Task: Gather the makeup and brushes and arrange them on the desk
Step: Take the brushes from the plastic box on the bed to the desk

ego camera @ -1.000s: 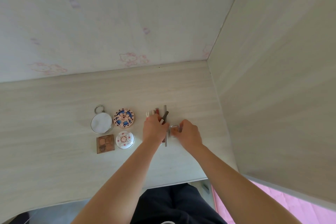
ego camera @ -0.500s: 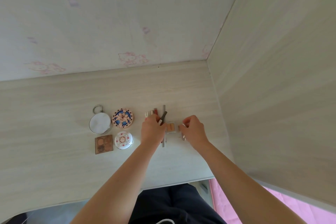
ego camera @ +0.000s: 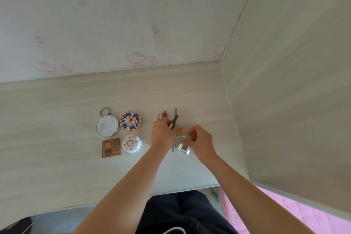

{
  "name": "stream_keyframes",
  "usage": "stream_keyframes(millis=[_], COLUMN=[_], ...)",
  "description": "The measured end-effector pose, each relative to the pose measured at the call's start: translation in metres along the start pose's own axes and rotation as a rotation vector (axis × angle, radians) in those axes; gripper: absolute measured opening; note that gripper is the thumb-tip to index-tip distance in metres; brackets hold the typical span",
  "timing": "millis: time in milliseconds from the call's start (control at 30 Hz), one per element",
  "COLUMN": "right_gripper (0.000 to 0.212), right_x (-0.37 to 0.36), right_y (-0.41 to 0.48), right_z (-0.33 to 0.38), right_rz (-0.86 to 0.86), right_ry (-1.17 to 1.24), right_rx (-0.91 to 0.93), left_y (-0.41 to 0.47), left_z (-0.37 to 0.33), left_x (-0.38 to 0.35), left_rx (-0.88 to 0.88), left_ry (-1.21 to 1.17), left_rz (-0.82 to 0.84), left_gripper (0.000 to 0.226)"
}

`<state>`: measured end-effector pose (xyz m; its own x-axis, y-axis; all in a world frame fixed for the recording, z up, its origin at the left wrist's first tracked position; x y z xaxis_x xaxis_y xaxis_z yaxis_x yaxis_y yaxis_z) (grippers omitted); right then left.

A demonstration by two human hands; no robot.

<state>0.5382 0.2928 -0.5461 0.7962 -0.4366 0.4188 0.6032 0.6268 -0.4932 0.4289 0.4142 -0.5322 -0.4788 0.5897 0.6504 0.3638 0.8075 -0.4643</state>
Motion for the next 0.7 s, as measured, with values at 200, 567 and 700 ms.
stream_keyframes(millis=[200,567,700], right_gripper=[0.028,0.045,0.026], right_x=[0.007,0.047,0.057], right_y=[0.003,0.009,0.016], right_z=[0.005,-0.005,-0.012], right_rz=[-0.028,-0.004,-0.013], right_ry=[0.018,0.051,0.025], right_rx=[-0.005,-0.055,-0.093], left_y=[-0.007,-0.016,-0.015], left_z=[-0.002,-0.028,-0.035], left_x=[-0.003,-0.046,-0.064], left_rx=[0.000,-0.008,0.030], left_ry=[0.005,0.020,0.019], left_rz=[0.023,0.105,0.129], left_gripper=[0.015,0.011,0.007])
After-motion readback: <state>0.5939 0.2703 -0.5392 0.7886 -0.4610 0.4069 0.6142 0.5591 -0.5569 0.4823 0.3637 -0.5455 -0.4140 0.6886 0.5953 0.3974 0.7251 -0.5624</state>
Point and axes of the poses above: each hand's wrist, its own y-axis towards the middle knuckle, its own x-axis out of the back of the hand, z = x × y, the point moved 9 cm from there along y, towards the middle knuckle, and after that the axes turned 5 degrees about y, right-handed, at the moved point
